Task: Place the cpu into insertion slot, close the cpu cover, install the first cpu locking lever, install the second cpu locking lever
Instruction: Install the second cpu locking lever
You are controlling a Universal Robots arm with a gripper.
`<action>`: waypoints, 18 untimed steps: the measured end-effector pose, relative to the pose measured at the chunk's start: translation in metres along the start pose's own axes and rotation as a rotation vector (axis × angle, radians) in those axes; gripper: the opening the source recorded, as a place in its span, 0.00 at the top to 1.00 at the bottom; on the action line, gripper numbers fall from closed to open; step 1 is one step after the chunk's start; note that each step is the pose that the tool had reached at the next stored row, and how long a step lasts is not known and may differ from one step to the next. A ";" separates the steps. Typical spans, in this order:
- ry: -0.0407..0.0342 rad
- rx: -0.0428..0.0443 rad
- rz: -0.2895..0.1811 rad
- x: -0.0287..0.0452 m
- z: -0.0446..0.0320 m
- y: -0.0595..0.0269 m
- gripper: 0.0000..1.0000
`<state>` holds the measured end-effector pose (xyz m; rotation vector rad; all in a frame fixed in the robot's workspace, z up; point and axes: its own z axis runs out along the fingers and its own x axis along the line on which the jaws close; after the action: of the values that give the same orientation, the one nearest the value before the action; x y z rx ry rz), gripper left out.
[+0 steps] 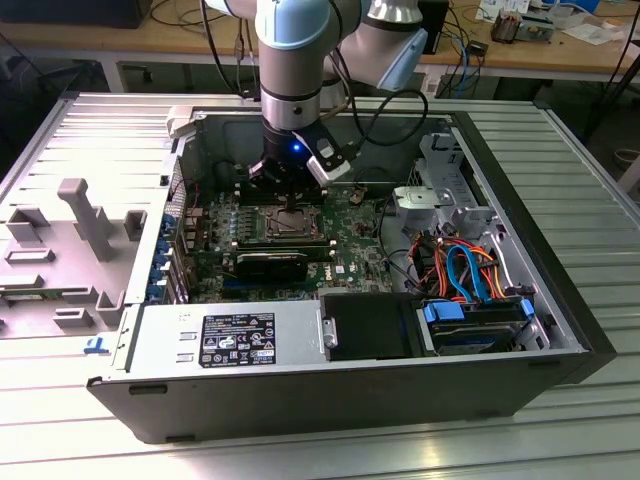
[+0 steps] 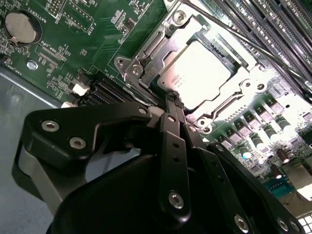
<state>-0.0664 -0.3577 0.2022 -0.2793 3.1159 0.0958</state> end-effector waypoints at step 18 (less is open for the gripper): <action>0.0000 0.0000 0.000 0.0000 0.0000 0.0000 0.89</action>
<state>-0.0665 -0.3577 0.2022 -0.2793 3.1159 0.0958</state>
